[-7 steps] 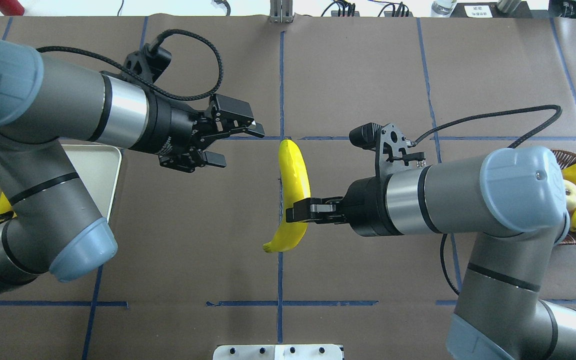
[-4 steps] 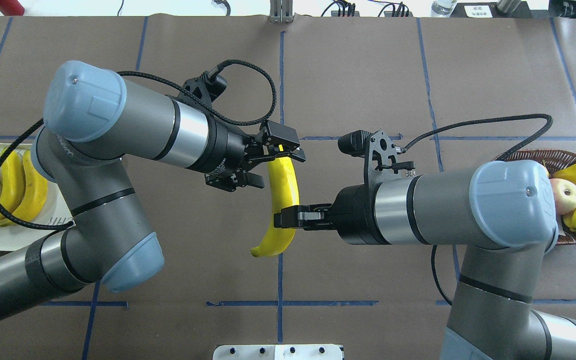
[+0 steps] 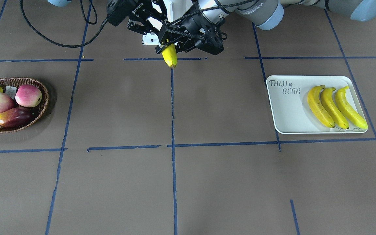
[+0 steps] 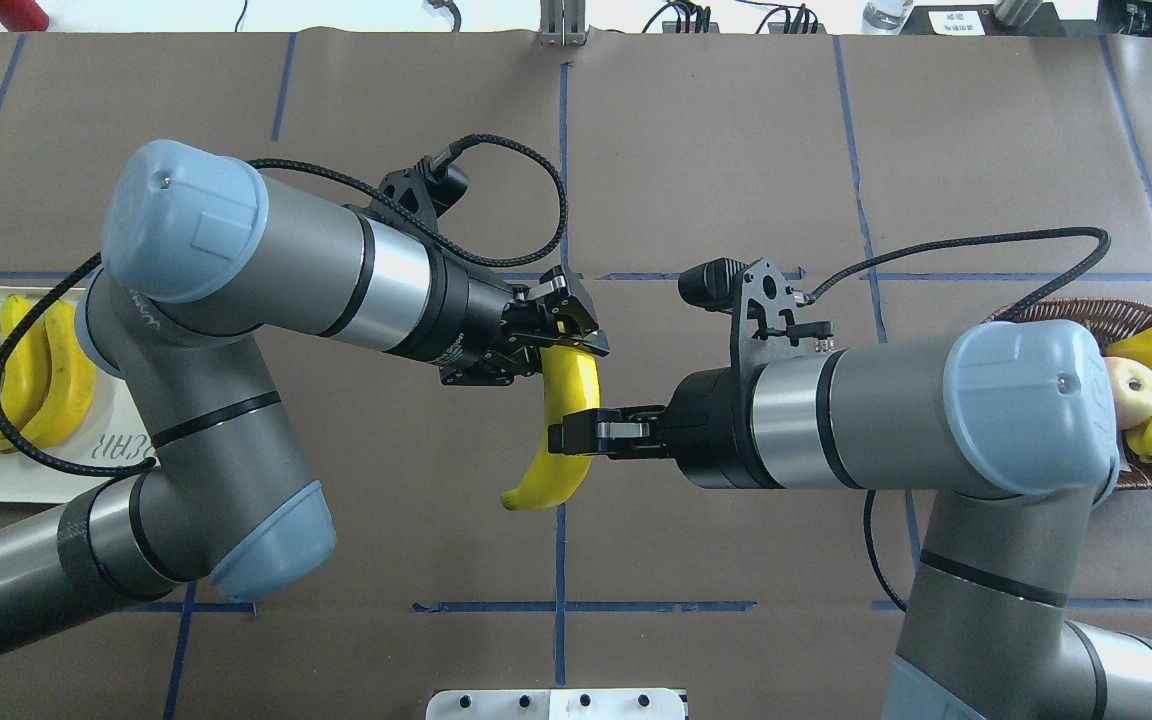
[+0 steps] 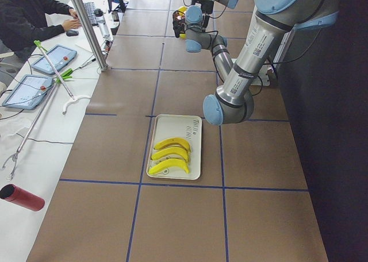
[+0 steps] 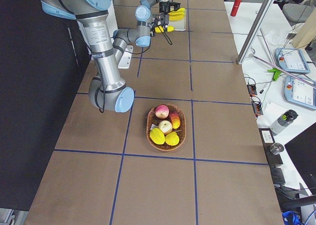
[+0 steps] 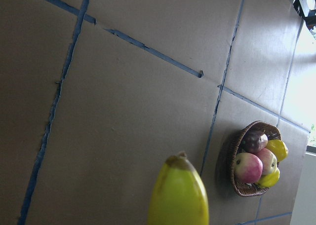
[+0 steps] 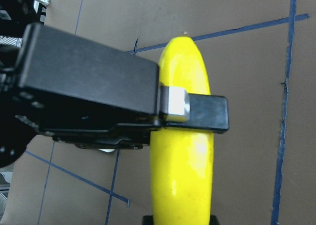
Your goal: Transfer all bananas from basket to plate
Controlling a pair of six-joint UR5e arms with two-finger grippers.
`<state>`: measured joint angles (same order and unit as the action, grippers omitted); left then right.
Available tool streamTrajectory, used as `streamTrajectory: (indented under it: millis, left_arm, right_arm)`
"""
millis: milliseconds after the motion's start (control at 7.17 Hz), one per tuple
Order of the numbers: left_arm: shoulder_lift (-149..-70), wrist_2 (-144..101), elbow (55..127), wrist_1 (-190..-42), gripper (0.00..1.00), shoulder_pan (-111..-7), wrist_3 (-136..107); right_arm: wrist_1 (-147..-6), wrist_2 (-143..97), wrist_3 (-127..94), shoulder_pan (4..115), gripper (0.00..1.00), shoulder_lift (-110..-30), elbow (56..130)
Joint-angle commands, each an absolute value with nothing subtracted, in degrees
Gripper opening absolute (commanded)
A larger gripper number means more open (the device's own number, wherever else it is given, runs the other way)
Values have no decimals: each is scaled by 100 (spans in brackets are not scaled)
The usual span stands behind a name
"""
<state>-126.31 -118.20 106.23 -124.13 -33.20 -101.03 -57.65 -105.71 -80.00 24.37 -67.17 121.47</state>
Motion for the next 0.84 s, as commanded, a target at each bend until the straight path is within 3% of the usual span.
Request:
streamTrajectory:
  millis: [0, 697]
  left_arm:
    - [-12639, -11821, 10635, -12384, 0, -3349, -10107]
    - [-12447, -11847, 10460, -12175, 0, -3883, -10064]
  right_arm:
    - [-5757, -10582, -8042, 2443, 99, -6715, 12155]
    - [-5774, -10617, -8051, 2505, 100, -6916, 12567]
